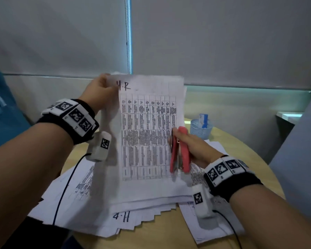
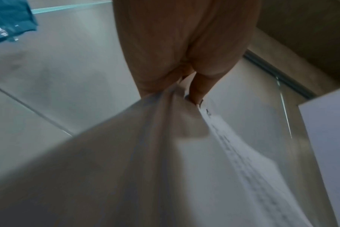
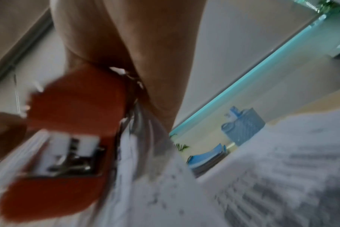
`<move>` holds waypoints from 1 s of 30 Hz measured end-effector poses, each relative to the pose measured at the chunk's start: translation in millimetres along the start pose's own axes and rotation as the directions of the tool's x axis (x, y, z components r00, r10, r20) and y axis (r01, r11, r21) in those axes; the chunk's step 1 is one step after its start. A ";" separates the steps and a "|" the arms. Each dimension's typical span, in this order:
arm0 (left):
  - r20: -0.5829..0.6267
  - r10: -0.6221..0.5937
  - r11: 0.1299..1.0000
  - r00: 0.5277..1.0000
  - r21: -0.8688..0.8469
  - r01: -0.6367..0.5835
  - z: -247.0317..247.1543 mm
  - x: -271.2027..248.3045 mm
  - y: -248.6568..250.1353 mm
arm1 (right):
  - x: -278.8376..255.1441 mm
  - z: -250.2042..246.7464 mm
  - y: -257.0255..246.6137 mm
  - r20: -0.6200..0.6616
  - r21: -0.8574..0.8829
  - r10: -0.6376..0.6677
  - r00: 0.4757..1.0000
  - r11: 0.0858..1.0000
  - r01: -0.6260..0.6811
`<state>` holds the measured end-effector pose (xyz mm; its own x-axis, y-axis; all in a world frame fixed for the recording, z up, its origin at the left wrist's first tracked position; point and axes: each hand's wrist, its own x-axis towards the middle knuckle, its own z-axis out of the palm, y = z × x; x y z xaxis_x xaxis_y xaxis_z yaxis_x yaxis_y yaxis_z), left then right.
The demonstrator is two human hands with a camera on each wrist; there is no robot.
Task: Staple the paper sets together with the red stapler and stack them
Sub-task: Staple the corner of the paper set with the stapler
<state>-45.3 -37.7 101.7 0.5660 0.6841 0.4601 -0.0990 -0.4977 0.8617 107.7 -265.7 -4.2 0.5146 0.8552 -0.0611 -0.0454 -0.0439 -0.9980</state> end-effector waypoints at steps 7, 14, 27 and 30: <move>0.345 -0.193 0.782 0.919 0.620 -0.069 21.5 -24.9 -24.8 | -18.6 -44.5 -12.2 -0.071 -0.151 0.186 0.980 0.969 -0.195; 0.524 -0.375 0.580 0.765 0.776 -0.248 71.9 -57.5 -94.5 | -23.2 -51.6 2.4 -0.307 -0.826 0.337 0.890 0.371 -0.425; 0.542 -0.503 0.552 0.673 0.801 -0.232 87.4 -60.3 -124.0 | 22.3 24.7 20.2 -0.187 -0.937 0.370 0.910 0.210 -0.278; 0.551 -0.525 0.542 0.648 0.804 -0.244 88.8 -59.6 -126.1 | 32.5 29.1 24.5 -0.186 -0.949 0.356 0.916 0.177 -0.261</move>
<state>6.2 -63.1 -53.4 0.8699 0.4113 -0.2722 0.4664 -0.8654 0.1830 98.4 -224.0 -30.1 0.6144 0.6716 -0.4140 0.6700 -0.7213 -0.1757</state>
